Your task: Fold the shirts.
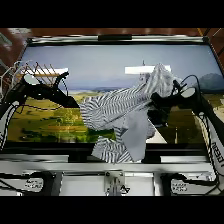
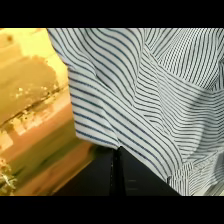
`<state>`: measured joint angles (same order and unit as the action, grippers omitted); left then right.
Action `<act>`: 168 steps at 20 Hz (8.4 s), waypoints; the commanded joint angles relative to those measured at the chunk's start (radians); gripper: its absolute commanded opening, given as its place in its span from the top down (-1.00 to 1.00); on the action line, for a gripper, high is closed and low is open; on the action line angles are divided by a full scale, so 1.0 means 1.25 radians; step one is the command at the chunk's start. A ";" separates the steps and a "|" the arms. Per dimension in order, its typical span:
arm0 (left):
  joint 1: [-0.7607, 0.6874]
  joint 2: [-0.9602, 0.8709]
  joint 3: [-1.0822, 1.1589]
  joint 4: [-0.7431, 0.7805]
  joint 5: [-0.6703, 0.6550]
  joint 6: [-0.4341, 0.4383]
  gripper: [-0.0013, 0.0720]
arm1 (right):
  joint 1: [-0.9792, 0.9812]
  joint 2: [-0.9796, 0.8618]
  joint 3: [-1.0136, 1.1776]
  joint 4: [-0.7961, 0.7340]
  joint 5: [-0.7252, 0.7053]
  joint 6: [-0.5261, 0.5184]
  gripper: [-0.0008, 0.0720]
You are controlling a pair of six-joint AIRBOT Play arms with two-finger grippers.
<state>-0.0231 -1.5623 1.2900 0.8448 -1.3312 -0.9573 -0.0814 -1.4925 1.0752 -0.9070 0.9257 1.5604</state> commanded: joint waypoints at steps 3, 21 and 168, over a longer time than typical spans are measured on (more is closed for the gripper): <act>-0.073 0.065 -0.033 0.027 -0.082 -0.005 0.86 | 0.000 -0.190 0.362 -0.068 0.180 0.031 0.79; -0.265 0.067 -0.114 -0.232 0.131 -0.018 -0.54 | -0.100 -0.363 0.789 -0.091 0.557 0.027 -0.56; -0.439 -0.042 -0.001 0.791 0.458 -0.625 -0.66 | 0.309 -0.178 0.327 -0.320 0.339 0.049 0.79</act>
<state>-0.5652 -1.5974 1.2999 1.7611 -0.8032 -1.6718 0.3038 -1.7153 1.4845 -1.3109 1.3376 1.6264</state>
